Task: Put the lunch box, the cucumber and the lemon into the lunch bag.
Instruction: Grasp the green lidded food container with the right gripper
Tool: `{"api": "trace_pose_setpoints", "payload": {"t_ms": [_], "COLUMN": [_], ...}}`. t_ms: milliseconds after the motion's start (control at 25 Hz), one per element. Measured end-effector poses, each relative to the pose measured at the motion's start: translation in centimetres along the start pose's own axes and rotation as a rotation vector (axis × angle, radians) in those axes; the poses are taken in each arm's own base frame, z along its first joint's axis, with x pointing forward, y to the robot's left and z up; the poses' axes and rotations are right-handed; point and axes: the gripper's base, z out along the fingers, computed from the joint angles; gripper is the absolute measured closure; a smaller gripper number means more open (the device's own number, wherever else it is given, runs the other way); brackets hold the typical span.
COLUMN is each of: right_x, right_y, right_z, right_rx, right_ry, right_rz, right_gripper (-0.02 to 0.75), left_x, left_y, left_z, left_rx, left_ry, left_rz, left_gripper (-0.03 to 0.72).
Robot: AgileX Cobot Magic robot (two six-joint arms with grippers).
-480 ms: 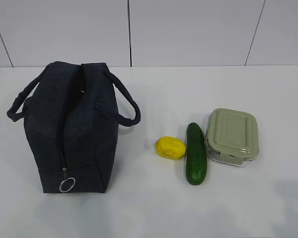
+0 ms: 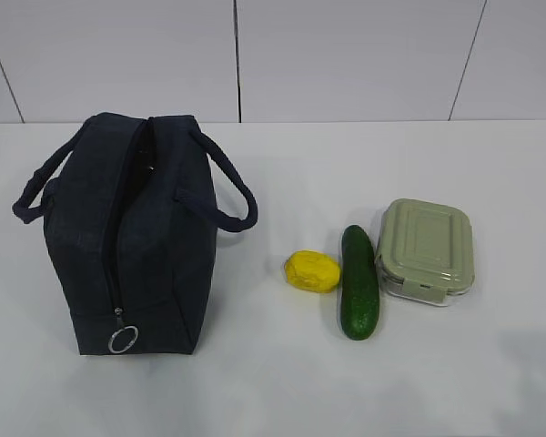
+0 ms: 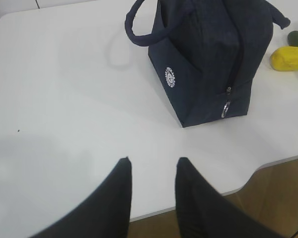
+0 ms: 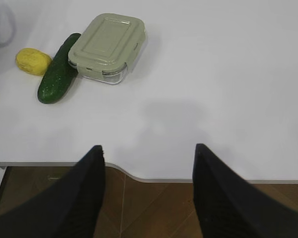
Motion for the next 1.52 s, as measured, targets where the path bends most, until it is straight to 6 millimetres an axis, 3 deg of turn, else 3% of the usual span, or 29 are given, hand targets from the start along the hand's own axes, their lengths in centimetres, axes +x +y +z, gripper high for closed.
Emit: {"api": "trace_pose_setpoints", "payload": {"t_ms": [640, 840, 1120, 1520], "right_x": [-0.2, -1.6, -4.3, -8.2], "right_y": [0.5, 0.8, 0.4, 0.5], "right_z": [-0.1, 1.1, 4.5, 12.3], "right_rx": [-0.058, -0.102, -0.096, -0.137], "right_ry": [-0.018, 0.031, 0.101, 0.417], "right_rz": [0.027, 0.064, 0.177, 0.361], "right_gripper": [0.316, 0.316, 0.316, 0.316], "left_x": [0.0, 0.0, 0.0, 0.0], "left_y": [0.0, 0.0, -0.1, -0.5], "left_z": [0.0, 0.0, 0.0, 0.0], "left_rx": [0.0, 0.0, 0.006, 0.053], "left_ry": [0.0, 0.0, 0.0, -0.004], "left_rz": [0.0, 0.0, -0.003, -0.027], "left_gripper": [0.47, 0.47, 0.47, 0.47]}}
